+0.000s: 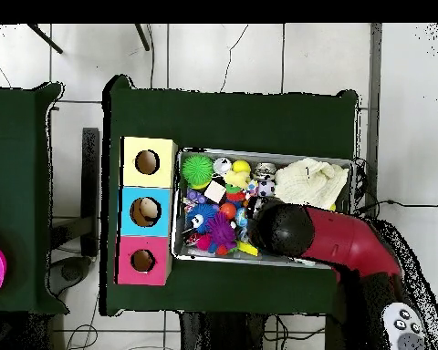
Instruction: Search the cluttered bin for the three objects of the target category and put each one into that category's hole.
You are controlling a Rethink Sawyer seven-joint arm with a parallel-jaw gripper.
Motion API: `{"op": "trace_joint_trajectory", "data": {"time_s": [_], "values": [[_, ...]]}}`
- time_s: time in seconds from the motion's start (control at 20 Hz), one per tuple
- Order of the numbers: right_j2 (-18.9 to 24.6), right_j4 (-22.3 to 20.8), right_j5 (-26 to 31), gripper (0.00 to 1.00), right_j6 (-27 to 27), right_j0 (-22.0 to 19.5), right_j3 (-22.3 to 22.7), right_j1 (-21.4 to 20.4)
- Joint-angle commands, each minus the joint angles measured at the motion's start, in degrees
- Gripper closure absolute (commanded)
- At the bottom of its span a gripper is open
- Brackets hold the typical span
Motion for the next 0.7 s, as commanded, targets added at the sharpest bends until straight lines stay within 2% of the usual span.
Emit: {"op": "trace_joint_trajectory", "data": {"time_s": [0.05,0.4,0.7], "values": [[-1.5,-0.8,-2.0,0.0,8.5,2.6,0.3,3.0],[-2.6,0.5,-2.6,0.0,9.8,4.7,-1.6,5.4],[-2.2,2.0,-0.8,0.0,9.0,4.4,-3.6,6.8]]}}
